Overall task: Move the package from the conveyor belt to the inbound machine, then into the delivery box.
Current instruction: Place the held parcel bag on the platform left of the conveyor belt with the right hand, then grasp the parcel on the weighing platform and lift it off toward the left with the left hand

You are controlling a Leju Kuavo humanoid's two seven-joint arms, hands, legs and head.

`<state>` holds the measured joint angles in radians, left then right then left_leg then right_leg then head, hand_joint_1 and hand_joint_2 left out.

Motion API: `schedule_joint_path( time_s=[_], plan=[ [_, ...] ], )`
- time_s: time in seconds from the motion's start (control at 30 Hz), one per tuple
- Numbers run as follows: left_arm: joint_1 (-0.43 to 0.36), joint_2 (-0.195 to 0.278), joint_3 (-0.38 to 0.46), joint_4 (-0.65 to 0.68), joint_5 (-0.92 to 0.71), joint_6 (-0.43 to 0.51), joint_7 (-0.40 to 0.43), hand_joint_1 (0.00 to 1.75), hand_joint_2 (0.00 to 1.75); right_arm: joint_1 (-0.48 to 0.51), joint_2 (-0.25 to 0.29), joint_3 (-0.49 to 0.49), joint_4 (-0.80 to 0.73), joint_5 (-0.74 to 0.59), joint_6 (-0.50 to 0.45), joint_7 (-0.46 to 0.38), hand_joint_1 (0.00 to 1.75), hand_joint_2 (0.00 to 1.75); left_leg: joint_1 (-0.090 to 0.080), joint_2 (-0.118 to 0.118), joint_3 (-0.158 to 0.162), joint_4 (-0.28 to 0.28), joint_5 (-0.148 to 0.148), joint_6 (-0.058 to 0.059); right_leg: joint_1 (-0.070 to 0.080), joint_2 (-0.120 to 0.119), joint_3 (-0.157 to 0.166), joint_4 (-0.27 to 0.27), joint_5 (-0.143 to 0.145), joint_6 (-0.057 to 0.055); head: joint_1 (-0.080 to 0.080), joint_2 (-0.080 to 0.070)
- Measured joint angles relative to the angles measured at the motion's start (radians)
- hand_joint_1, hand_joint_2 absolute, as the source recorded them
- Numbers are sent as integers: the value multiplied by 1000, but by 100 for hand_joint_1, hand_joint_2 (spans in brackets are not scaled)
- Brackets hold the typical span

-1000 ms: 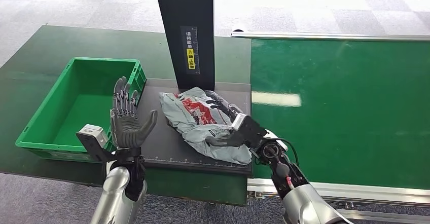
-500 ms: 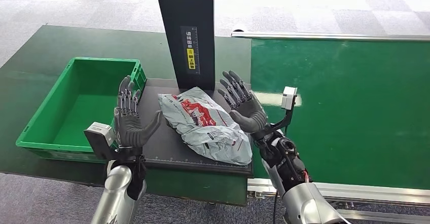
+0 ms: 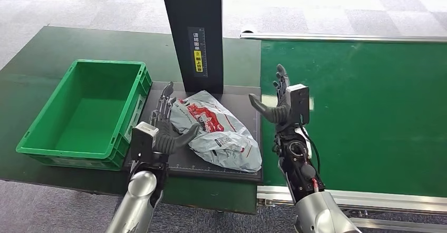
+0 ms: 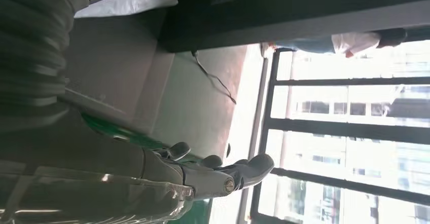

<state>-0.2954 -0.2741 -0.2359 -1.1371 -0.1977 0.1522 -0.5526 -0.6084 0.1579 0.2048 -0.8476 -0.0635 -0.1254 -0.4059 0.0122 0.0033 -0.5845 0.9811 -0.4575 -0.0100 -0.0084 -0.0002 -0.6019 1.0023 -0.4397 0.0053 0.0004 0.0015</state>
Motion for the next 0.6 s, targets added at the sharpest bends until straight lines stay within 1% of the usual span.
schedule_joint_path(
  time_s=[0.13,0.27,0.33,0.43,0.53,0.6],
  plan=[
    [-35,-6,-27,69,-33,13,25,0,175,9,-5,0,-35,42,-54,-12,0,175,0,0,0,0,0,0,0,0,0,0,0,0,0,0],
    [-76,-18,-52,164,-86,41,59,0,175,18,-10,0,-51,49,-65,-16,0,175,0,-1,0,0,0,0,0,0,0,0,0,0,0,0],
    [-107,-25,-74,240,-148,64,114,0,175,23,-11,1,-54,49,-66,-18,0,175,0,-1,0,0,0,0,0,0,0,0,0,0,0,0],
    [-156,-35,-127,369,-297,125,243,0,175,31,-13,1,-59,44,-65,-19,0,175,0,-1,0,0,0,0,0,0,0,0,0,0,0,0],
    [-206,-42,-182,481,-410,139,348,0,175,41,-14,0,-65,27,-48,-13,0,175,0,-1,0,0,0,0,0,0,1,0,0,0,0,0],
    [-235,-43,-208,537,-455,141,399,0,175,49,-14,0,-69,24,-42,-7,0,175,0,-1,0,0,0,0,0,0,1,0,0,0,0,0]
  ],
)
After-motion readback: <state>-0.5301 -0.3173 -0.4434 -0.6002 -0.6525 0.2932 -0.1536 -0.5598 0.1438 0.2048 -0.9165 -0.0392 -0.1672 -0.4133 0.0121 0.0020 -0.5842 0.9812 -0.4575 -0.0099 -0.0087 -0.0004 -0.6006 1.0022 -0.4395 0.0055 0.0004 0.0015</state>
